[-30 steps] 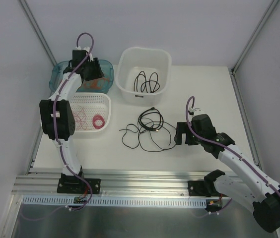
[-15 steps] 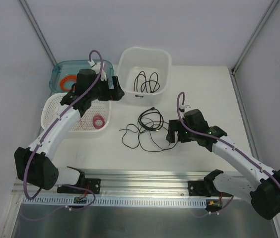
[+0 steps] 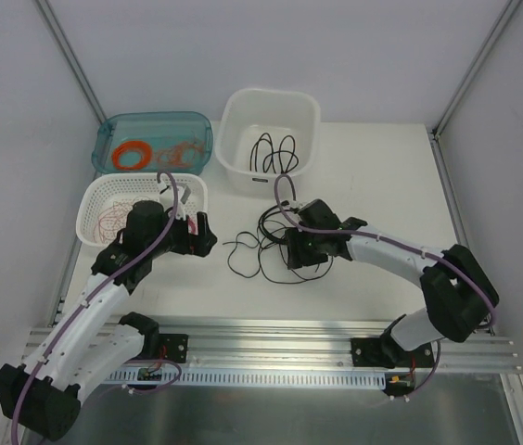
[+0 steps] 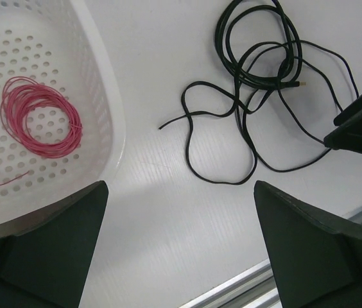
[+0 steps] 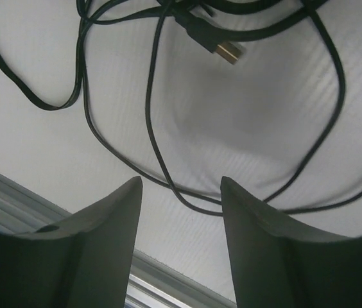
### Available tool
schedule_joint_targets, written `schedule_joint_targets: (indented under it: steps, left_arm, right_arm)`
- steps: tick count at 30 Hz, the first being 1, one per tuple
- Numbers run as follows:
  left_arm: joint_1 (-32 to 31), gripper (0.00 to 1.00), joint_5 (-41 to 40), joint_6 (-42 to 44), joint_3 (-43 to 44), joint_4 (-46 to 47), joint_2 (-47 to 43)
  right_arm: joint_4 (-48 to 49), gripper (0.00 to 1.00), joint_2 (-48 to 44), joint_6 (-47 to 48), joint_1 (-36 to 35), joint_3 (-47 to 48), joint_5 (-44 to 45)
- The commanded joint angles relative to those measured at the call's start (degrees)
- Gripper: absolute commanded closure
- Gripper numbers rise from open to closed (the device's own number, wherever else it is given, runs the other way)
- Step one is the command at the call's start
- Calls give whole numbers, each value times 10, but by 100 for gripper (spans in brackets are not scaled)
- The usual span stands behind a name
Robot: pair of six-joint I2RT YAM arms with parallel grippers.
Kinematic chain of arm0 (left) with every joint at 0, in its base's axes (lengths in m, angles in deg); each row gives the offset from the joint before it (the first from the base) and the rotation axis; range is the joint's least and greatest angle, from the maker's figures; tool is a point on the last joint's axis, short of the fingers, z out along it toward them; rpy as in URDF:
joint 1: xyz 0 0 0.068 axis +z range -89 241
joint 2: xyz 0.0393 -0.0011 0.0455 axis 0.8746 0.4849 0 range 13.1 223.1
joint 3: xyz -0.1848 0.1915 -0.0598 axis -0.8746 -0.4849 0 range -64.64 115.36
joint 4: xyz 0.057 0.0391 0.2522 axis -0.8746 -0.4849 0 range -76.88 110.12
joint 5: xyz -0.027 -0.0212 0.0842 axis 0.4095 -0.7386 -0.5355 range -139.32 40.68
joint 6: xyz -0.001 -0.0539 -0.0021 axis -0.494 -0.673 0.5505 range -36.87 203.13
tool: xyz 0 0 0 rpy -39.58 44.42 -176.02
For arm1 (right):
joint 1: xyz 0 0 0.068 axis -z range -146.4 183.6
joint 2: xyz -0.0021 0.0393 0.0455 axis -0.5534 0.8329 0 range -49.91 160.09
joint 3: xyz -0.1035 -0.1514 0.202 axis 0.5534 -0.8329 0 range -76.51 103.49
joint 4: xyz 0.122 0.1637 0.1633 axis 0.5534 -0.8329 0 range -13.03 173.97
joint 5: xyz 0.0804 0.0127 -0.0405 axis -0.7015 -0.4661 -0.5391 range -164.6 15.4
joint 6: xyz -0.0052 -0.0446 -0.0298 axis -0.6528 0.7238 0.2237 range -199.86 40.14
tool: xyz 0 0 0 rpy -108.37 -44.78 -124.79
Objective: Untangle the cables
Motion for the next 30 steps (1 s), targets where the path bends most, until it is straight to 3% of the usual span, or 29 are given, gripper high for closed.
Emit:
schedule_joint_targets:
  steps: [1, 10, 16, 21, 26, 30]
  left_arm:
    - [-3, 1, -39, 19, -26, 8, -41]
    - [-2, 1, -117, 18, -26, 10, -45]
    - [-3, 1, -141, 23, -27, 10, -53]
    - [-3, 1, -142, 23, -29, 11, -58]
    - [-3, 1, -138, 23, -27, 13, -50]
    - [-2, 1, -136, 23, -27, 13, -48]
  right_arm:
    - [24, 48, 44, -13, -17, 48, -37]
    - [21, 72, 121, -14, -51, 79, -42]
    - [-11, 98, 82, 7, -62, 96, -41]
    - [-140, 99, -2, 58, -62, 178, -30]
    - [-305, 99, -69, 130, -61, 364, 15]
    - [-349, 99, -105, 157, -55, 476, 26]
